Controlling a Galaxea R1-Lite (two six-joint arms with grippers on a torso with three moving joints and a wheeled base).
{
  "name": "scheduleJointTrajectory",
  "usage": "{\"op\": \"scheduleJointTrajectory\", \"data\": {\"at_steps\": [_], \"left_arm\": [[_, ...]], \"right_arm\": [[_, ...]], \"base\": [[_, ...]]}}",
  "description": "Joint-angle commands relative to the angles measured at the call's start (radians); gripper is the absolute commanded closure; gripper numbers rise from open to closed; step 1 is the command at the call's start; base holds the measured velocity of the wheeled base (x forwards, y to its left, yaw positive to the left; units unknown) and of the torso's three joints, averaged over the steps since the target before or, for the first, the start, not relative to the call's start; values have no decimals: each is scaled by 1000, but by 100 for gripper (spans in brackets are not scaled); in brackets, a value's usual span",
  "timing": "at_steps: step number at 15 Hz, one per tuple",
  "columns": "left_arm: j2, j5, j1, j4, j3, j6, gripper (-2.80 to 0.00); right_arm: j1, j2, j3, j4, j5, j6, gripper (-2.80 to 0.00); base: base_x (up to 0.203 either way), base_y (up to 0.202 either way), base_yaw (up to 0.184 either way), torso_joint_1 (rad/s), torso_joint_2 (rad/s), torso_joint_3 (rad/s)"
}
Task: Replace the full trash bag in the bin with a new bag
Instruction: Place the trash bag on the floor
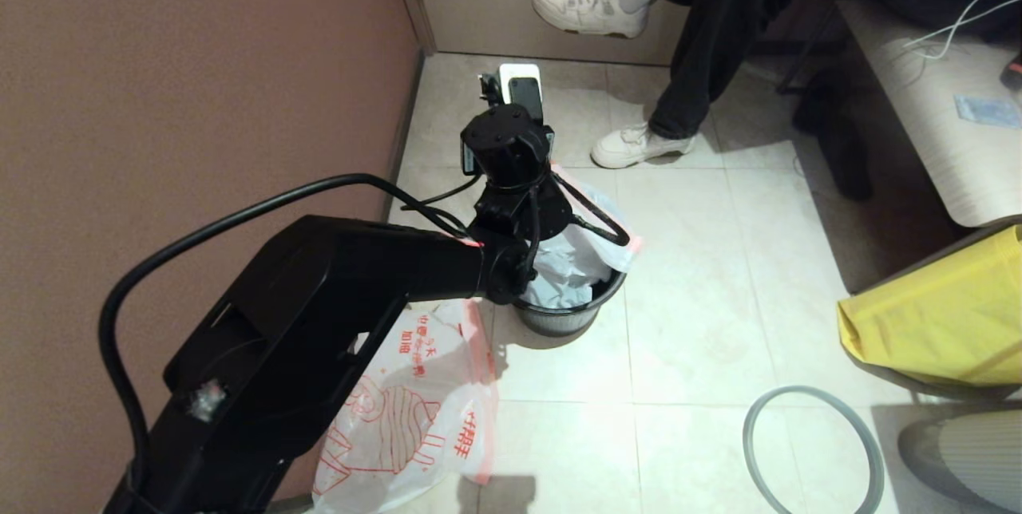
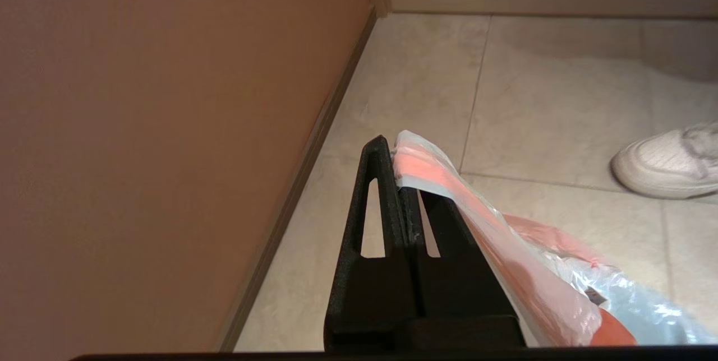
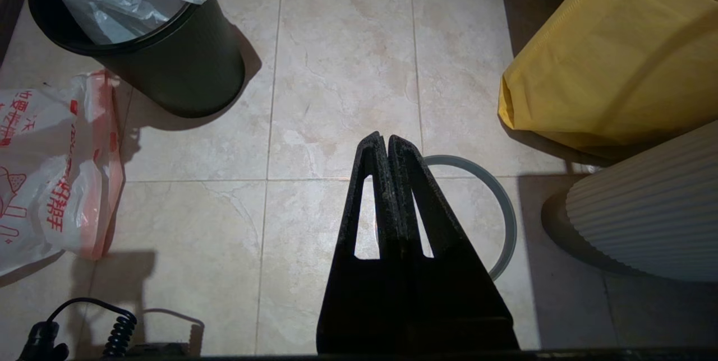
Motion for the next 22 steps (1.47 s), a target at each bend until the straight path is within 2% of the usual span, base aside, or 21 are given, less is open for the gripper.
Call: {"op": "scheduleJointTrajectory", "data": {"at_steps": [1, 7, 14, 16, 18, 22], "left_arm": [[-54, 10, -3, 3, 1, 4, 0], [-201, 10, 2, 95, -1, 7, 0], [-419, -8, 79, 240, -1, 10, 0], [-466, -19, 109, 270, -2, 34, 0], [-516, -41, 155, 271, -2, 85, 0], [-538, -47, 223, 273, -2, 141, 0]], "right_arm": [[1, 0, 0, 0, 0, 0, 0], [1, 0, 0, 0, 0, 0, 0], [1, 0, 0, 0, 0, 0, 0], [1, 0, 0, -1, 0, 0, 0], [1, 0, 0, 0, 0, 0, 0], [1, 0, 0, 0, 0, 0, 0]], "base": [[0, 0, 0, 0, 0, 0], [0, 0, 0, 0, 0, 0], [0, 0, 0, 0, 0, 0], [0, 0, 0, 0, 0, 0], [0, 0, 0, 0, 0, 0], [0, 0, 0, 0, 0, 0]]}}
